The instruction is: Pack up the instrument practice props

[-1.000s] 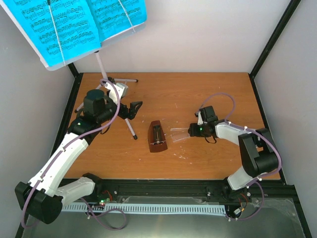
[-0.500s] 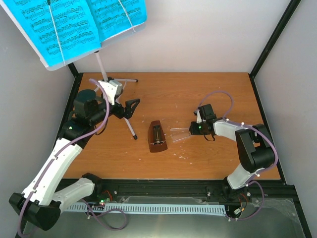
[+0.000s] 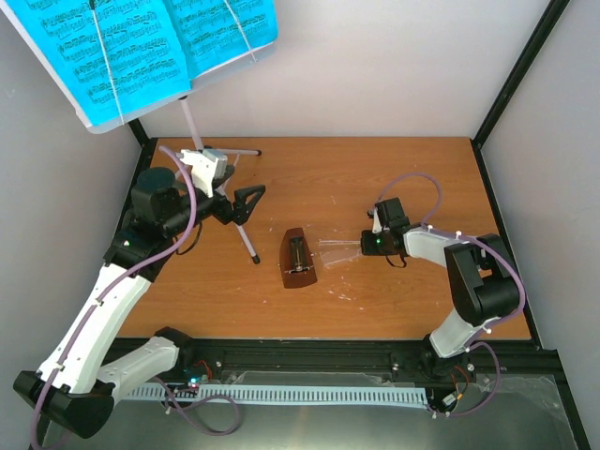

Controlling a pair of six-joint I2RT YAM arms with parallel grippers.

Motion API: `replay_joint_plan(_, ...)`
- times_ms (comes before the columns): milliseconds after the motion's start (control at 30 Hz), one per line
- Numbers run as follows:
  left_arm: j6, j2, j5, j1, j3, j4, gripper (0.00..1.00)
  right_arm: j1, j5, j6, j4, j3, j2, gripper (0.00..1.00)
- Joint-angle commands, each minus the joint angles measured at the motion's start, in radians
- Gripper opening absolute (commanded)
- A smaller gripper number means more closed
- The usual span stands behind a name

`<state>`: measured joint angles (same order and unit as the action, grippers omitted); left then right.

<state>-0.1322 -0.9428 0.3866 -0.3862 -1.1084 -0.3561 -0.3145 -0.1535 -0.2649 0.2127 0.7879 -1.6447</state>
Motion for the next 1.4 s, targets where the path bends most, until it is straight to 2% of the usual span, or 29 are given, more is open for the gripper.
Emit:
replay_joint_plan(0, -0.02, -0.002, 0.026, 0.001, -0.025, -0.016, 1.0, 0.006, 0.021, -0.02, -0.005, -0.035, 0.008, 0.11)
replay_joint_plan(167, 0.003, -0.017, 0.057, 0.001, -0.015, -0.008, 0.99, 0.007, 0.033, -0.046, 0.002, -0.061, 0.069, 0.07)
replay_joint_plan(267, 0.012, -0.027, 0.105, 0.001, -0.011, 0.006, 0.99, 0.006, 0.047, -0.06, 0.013, -0.082, 0.135, 0.03)
replay_joint_plan(400, 0.023, -0.052, 0.188, 0.001, -0.004, 0.034, 0.98, 0.01, 0.086, -0.083, 0.05, -0.11, 0.248, 0.03)
replay_joint_plan(667, 0.086, -0.104, 0.326, -0.03, 0.037, 0.097, 0.85, 0.03, 0.109, -0.115, 0.152, -0.115, 0.494, 0.03)
replay_joint_plan(833, 0.123, -0.156, 0.285, -0.168, 0.011, 0.102, 0.81, 0.031, 0.086, -0.128, 0.229, -0.078, 0.619, 0.03)
replay_joint_plan(1033, 0.132, -0.21, 0.268, -0.275, 0.037, 0.131, 0.78, 0.031, 0.01, -0.151, 0.305, -0.026, 0.722, 0.03)
replay_joint_plan(1267, 0.211, -0.293, 0.139, -0.397, 0.03, 0.058, 0.7, 0.031, -0.078, -0.16, 0.368, 0.05, 0.783, 0.03)
replay_joint_plan(1367, 0.226, -0.316, 0.112, -0.43, 0.028, 0.059, 0.7, 0.031, -0.116, -0.165, 0.369, 0.064, 0.791, 0.03)
